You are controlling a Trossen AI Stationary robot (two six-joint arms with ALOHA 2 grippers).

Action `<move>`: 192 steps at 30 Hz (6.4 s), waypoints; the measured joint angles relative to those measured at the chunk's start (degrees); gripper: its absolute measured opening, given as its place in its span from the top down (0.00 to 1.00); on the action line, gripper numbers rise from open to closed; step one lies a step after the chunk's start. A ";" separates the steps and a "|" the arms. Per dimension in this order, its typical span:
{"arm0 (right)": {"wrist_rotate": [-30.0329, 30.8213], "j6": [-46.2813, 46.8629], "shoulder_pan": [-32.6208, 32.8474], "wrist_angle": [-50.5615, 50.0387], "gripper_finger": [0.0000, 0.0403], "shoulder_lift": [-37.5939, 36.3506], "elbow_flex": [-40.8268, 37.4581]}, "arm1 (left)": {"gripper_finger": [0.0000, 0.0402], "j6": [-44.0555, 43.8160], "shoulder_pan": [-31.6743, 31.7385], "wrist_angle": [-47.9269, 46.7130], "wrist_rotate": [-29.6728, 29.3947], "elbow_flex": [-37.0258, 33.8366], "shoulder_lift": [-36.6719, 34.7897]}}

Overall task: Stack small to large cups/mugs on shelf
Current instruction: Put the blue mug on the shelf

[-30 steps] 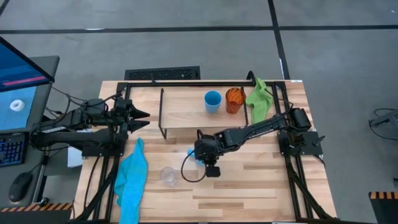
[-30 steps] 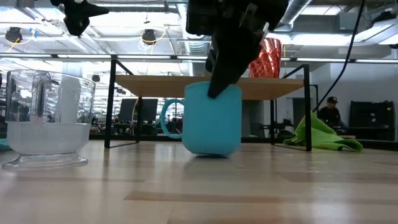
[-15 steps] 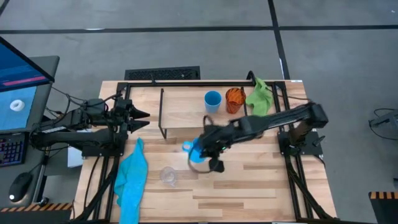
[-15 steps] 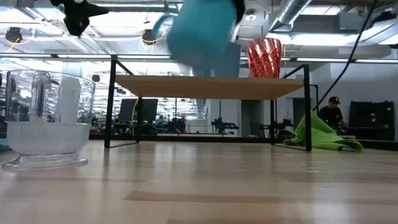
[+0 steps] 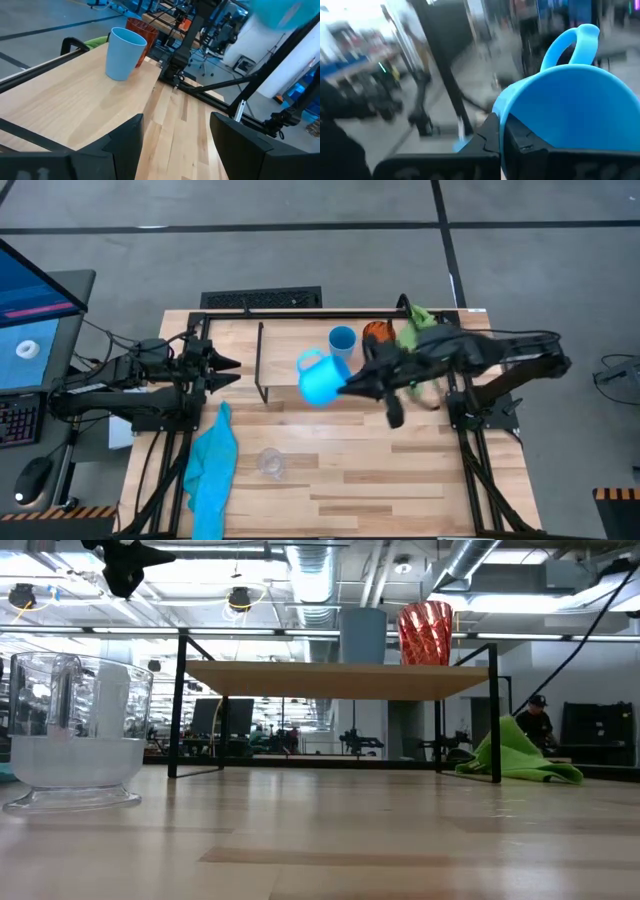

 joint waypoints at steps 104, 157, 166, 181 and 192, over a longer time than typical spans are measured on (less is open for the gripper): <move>25.04 -8.52 -10.12 -41.62 0.97 35.78 46.10 | 0.45 -5.62 0.01 0.74 -12.11 0.01 0.00; 17.64 5.29 -15.44 -50.84 0.91 47.63 45.75 | 0.45 -5.39 0.00 0.90 -12.06 0.01 -0.01; 17.02 5.53 -15.50 -50.47 0.86 47.63 45.75 | 0.45 -5.38 0.01 0.91 -12.06 0.00 -0.02; 16.44 5.60 -16.96 -48.09 0.85 47.63 45.75 | 0.45 -5.22 -0.01 0.92 -12.06 0.02 -0.02; 16.55 5.31 -17.86 -46.69 0.85 47.63 45.75 | 0.45 -5.22 -0.01 0.92 -12.04 0.00 0.00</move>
